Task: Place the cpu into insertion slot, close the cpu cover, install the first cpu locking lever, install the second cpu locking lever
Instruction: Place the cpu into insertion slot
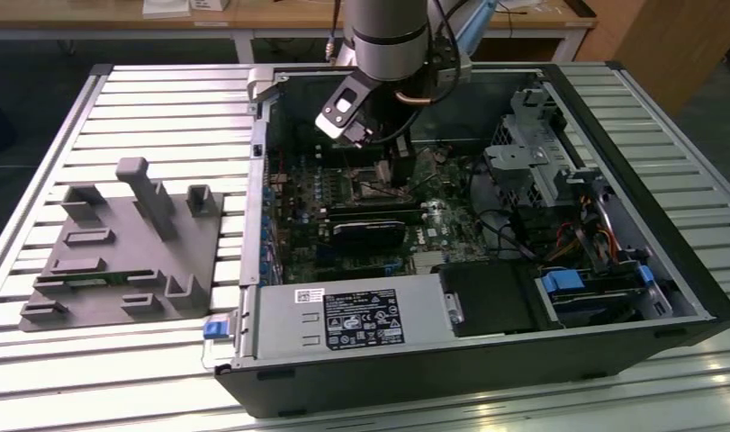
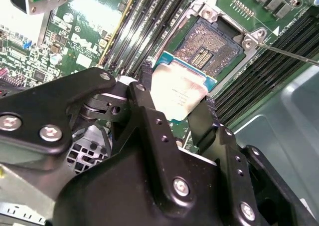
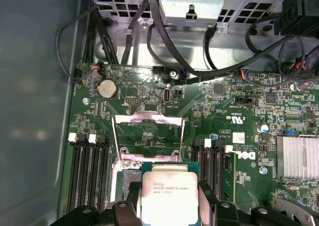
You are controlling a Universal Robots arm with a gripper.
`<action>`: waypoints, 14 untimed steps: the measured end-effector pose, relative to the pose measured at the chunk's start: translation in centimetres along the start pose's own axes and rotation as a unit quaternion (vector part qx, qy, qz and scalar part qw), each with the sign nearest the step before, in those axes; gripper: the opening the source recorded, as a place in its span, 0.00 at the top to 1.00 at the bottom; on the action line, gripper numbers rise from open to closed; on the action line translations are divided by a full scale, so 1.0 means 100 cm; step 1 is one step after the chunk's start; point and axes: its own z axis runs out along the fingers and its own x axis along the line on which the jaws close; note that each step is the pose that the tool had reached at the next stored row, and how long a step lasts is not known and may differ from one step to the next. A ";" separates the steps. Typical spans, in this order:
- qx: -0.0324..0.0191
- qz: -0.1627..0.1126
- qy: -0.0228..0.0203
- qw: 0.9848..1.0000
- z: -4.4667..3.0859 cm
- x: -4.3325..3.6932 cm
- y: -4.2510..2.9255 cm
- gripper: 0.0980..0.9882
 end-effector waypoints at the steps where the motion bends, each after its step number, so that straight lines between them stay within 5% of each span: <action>1: 0.000 0.000 0.000 1.000 0.0000 0.0000 0.0000 0.51; 3: 0.000 0.000 0.000 1.000 0.0001 0.0000 0.0000 0.51; 9: -0.014 0.000 0.000 1.000 0.0027 0.0000 -0.0006 0.51; 14: -0.019 0.000 -0.001 1.000 0.0044 0.0000 -0.0009 0.51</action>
